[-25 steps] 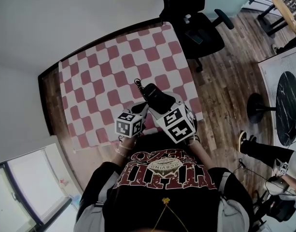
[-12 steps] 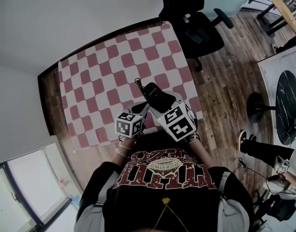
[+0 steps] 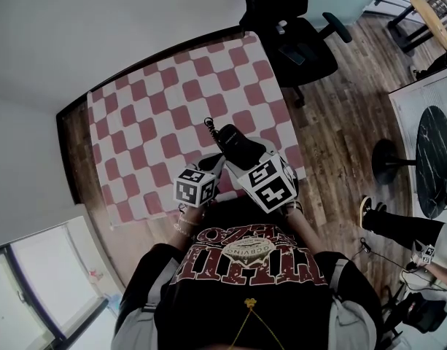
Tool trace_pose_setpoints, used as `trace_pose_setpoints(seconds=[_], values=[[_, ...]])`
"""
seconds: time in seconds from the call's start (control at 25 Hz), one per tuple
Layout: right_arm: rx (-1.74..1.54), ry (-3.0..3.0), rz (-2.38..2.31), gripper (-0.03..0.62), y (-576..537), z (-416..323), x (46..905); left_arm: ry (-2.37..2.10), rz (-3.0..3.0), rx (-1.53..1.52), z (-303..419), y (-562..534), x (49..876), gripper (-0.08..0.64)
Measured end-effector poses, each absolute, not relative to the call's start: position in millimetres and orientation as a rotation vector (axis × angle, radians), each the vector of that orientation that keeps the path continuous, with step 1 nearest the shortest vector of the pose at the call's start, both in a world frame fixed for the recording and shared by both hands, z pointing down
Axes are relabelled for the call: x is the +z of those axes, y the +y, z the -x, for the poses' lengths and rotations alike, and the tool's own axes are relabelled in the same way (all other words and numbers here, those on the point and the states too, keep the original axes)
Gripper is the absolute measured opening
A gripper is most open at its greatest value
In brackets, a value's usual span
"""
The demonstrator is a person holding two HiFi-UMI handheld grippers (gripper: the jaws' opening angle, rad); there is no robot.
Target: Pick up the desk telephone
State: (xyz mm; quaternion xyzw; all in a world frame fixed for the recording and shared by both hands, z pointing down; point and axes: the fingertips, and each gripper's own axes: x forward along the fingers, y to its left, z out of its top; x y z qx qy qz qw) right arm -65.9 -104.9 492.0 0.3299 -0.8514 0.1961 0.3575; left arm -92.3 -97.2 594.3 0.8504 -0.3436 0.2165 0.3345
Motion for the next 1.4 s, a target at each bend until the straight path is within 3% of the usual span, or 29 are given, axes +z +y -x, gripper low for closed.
trace_pose_setpoints(seconds=[1.4], values=[[0.566, -2.181, -0.848, 0.288, -107, 64, 504, -0.874, -2.185, 0.546, 90, -95, 601, 0.002]])
